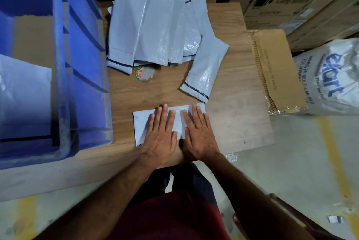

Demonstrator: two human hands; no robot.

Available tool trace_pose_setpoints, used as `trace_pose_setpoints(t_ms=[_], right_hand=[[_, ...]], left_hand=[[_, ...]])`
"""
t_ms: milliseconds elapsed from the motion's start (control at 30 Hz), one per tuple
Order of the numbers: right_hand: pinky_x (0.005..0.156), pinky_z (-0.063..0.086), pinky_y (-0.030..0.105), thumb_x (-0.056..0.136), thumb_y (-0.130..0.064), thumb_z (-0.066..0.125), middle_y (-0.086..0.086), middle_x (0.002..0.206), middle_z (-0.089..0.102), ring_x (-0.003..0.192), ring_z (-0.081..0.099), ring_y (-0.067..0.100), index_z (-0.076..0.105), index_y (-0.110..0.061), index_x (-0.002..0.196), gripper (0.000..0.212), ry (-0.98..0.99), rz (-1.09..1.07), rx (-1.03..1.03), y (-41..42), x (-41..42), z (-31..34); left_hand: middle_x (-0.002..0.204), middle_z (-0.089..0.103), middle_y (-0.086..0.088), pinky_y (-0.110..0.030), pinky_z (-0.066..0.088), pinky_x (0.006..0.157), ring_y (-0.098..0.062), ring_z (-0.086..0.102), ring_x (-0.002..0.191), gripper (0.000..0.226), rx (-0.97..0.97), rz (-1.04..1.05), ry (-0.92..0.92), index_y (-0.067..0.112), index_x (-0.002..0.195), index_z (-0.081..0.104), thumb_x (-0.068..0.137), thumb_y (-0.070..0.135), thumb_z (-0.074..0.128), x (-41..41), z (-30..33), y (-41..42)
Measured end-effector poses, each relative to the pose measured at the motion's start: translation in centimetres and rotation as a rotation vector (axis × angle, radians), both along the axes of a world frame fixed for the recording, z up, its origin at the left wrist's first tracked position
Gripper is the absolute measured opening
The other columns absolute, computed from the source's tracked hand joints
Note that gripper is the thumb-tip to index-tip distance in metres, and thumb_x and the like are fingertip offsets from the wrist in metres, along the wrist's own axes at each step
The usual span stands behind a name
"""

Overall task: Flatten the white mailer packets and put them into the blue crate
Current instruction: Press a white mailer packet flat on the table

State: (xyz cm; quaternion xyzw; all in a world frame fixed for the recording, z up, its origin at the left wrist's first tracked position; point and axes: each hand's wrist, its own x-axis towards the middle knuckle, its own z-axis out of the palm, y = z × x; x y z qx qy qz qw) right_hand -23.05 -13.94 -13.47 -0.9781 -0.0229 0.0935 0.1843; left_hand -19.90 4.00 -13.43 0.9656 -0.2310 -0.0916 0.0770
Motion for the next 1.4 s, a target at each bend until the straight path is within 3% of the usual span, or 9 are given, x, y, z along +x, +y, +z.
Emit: trace_pose_setpoints(t_ms=[167, 433, 733, 900, 1067, 1300, 1400], right_hand=[[0.127, 0.004, 0.050, 0.104, -0.034, 0.026, 0.010, 0.171, -0.001, 0.158, -0.006, 0.024, 0.011, -0.023, 0.164, 0.063, 0.012, -0.010, -0.032, -0.5, -0.5, -0.4], [0.127, 0.009, 0.049, 0.104, -0.025, 0.036, 0.010, 0.171, 0.004, 0.158, -0.003, 0.020, 0.018, -0.013, 0.162, 0.062, -0.040, -0.058, 0.162, -2.6, -0.5, 0.2], [0.126, 0.012, 0.050, 0.104, -0.030, 0.038, 0.013, 0.170, 0.005, 0.158, 0.000, 0.024, 0.020, -0.012, 0.162, 0.063, -0.029, 0.042, 0.054, -5.8, -0.5, -0.3], [0.128, 0.002, 0.044, 0.104, -0.031, 0.031, 0.012, 0.170, 0.006, 0.158, -0.002, 0.022, 0.018, -0.015, 0.162, 0.062, -0.044, 0.062, 0.147, -3.9, 0.3, 0.8], [0.125, 0.013, 0.052, 0.104, -0.036, 0.029, 0.013, 0.170, 0.005, 0.158, -0.001, 0.026, 0.019, -0.017, 0.163, 0.062, 0.008, 0.182, 0.063, -3.0, 0.7, -0.4], [0.127, 0.003, 0.047, 0.099, -0.030, 0.038, 0.014, 0.170, 0.003, 0.158, -0.003, 0.026, 0.017, -0.014, 0.162, 0.068, 0.031, 0.189, 0.081, -1.1, 1.6, 1.3], [0.127, 0.006, 0.047, 0.099, -0.030, 0.036, 0.015, 0.170, 0.002, 0.158, -0.003, 0.027, 0.015, -0.014, 0.163, 0.069, 0.026, 0.258, 0.039, -0.2, 1.7, 0.7]], left_hand=[[0.169, 0.006, -0.016, -0.052, 0.018, 0.124, -0.031, 0.006, 0.157, 0.071, -0.006, -0.034, 0.004, 0.012, 0.161, 0.021, 0.097, 0.039, 0.032, 0.1, -0.9, -0.1], [0.167, 0.012, -0.022, -0.055, 0.016, 0.124, -0.036, 0.011, 0.156, 0.073, 0.022, 0.014, -0.036, 0.005, 0.160, 0.021, 0.096, 0.037, 0.031, -0.4, 0.4, -3.1], [0.168, 0.012, -0.019, -0.056, 0.022, 0.122, -0.036, 0.013, 0.155, 0.069, 0.016, -0.035, -0.025, 0.011, 0.160, 0.025, 0.098, 0.037, 0.033, -0.9, -0.3, -5.2], [0.166, 0.016, -0.023, -0.059, 0.018, 0.122, -0.038, 0.016, 0.154, 0.069, 0.068, 0.144, -0.024, 0.009, 0.160, 0.025, 0.098, 0.039, 0.031, -0.8, 0.1, -3.3], [0.168, 0.014, -0.015, -0.054, 0.017, 0.123, -0.032, 0.015, 0.155, 0.068, 0.058, 0.183, 0.045, 0.017, 0.161, 0.026, 0.099, 0.045, 0.029, -1.3, -0.9, -2.7], [0.167, 0.016, -0.019, -0.057, 0.019, 0.122, -0.035, 0.015, 0.155, 0.066, 0.028, 0.271, 0.012, 0.007, 0.160, 0.025, 0.101, 0.036, 0.029, -1.1, 0.1, -1.4], [0.168, 0.012, -0.018, -0.057, 0.017, 0.123, -0.035, 0.011, 0.156, 0.067, 0.027, 0.307, 0.042, 0.010, 0.161, 0.022, 0.100, 0.038, 0.027, -1.6, -0.6, -0.7]])
